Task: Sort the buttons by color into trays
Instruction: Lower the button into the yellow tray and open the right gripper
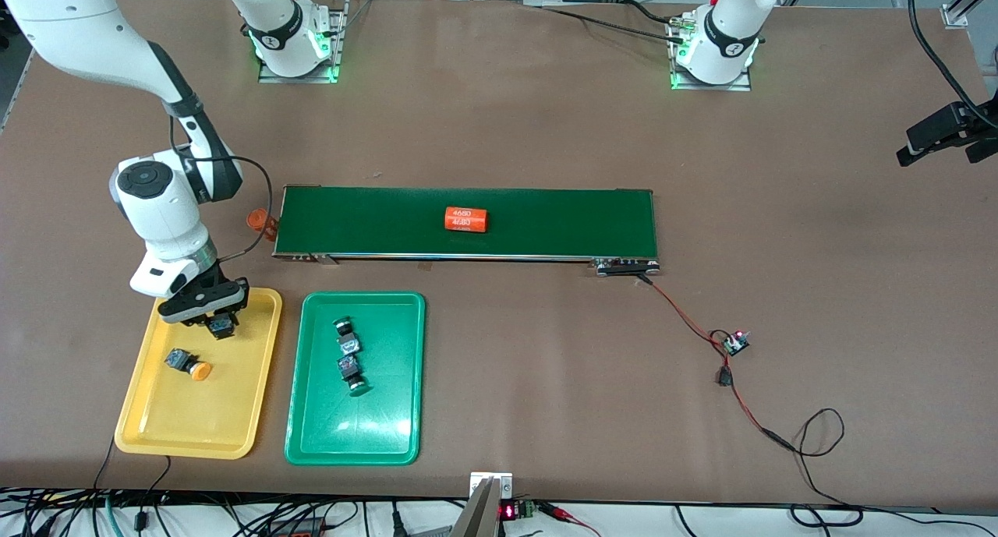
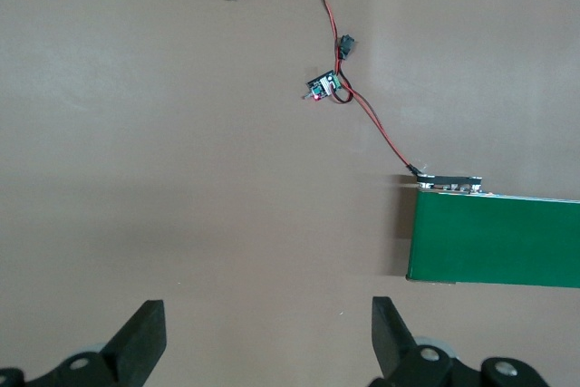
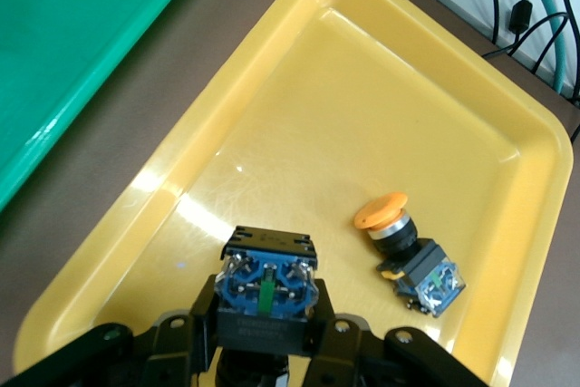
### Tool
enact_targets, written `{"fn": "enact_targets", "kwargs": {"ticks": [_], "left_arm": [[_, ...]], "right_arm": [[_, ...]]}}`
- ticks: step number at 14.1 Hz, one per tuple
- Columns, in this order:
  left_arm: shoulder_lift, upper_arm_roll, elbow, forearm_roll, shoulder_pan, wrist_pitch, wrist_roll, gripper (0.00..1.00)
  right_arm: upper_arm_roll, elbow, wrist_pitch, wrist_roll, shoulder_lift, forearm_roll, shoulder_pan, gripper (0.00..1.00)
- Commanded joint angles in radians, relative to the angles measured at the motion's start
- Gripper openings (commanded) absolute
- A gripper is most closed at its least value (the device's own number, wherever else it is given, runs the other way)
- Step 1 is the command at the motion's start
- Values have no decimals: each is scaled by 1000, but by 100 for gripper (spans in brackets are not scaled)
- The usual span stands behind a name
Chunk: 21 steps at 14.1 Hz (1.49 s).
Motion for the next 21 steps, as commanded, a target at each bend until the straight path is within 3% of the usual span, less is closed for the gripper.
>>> {"fn": "enact_targets", "kwargs": {"ticks": [1, 2, 6, 7, 9, 13, 19, 20, 21], "left_arm": [[-3, -2, 5, 16, 9, -3, -3, 100], [-3, -2, 5, 16, 9, -3, -3, 100], [-1, -2, 5, 14, 9, -3, -3, 100], [-1, -2, 5, 14, 9, -4, -3, 100], [-3, -2, 5, 14, 9, -7, -3, 100], [-1, -2, 5, 14, 9, -6, -3, 100], [-1, -2, 5, 14, 9, -4, -3, 100], [-1, -2, 5, 14, 9, -3, -3, 100], [-1, -2, 5, 14, 9, -1, -3, 100]], "right_arm": [[18, 26, 25, -12, 24, -23, -17, 26], [18, 26, 25, -12, 24, -23, -17, 33], [18, 25, 23, -3, 23, -23, -15, 84], [18, 25, 23, -3, 21, -22, -14, 91], [18, 23, 23, -5, 18, -21, -12, 97], [21, -23, -32, 61, -51, -17, -6, 98], [64, -46, -394, 296, -218, 0, 80, 100], [73, -60, -432, 298, -251, 33, 87, 100], [83, -66, -481, 298, -287, 123, 103, 100]]}}
